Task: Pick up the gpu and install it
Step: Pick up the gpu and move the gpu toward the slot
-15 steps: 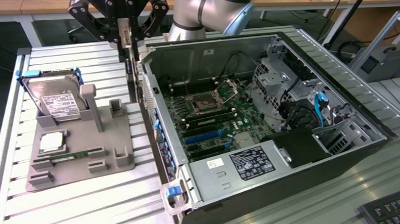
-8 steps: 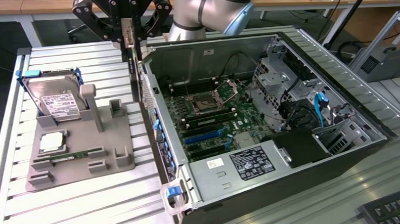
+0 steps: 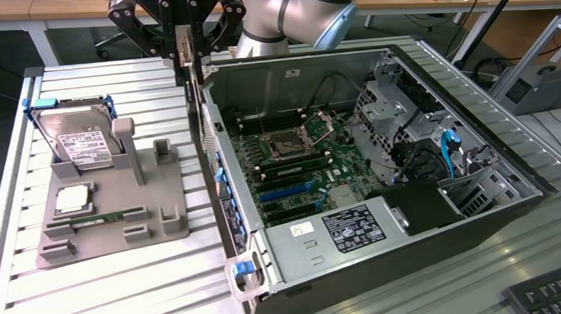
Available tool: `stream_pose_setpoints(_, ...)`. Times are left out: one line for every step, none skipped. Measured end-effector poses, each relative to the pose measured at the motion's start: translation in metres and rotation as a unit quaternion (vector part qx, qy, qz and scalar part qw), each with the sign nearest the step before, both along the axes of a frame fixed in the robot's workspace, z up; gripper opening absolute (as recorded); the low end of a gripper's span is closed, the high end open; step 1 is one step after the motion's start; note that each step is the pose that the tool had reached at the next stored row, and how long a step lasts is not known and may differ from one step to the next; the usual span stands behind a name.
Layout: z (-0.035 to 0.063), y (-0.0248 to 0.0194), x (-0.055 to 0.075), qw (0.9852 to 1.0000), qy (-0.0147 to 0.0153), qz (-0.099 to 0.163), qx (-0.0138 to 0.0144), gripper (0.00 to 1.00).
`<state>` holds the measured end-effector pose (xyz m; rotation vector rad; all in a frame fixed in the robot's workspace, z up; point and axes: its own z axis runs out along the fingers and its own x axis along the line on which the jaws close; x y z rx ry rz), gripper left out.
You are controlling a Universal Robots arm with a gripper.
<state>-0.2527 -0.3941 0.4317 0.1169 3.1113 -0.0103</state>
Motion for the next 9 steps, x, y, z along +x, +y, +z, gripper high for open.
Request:
stream_pose_setpoints(0.0000,0.0000,0.0006,1.0000,0.0000,0.000,0.0000,0.27)
stream_pose_setpoints(0.0000,0.0000,0.0013,1.0000,0.0000,0.000,0.0000,0.27)
stream_pose_setpoints(0.0000,0.0000,0.0016,1.0000,0.0000,0.000,0.0000,0.27)
stream_pose_setpoints(0.0000,0.0000,0.0019,1.0000,0.0000,0.000,0.0000,0.27)
stream_pose_setpoints(0.0000,0.0000,0.0024,1.0000,0.0000,0.000,0.0000,0.27)
stream_pose_setpoints(0.0000,0.0000,0.0030,1.0000,0.0000,0.000,0.0000,0.27)
stream_pose_setpoints(0.0000,0.0000,0.0035,1.0000,0.0000,0.000,0.0000,0.27)
stream_pose_setpoints(0.0000,0.0000,0.0040,1.0000,0.0000,0.000,0.0000,0.27)
stream_pose_setpoints(0.0000,0.0000,0.0048,1.0000,0.0000,0.000,0.0000,0.27)
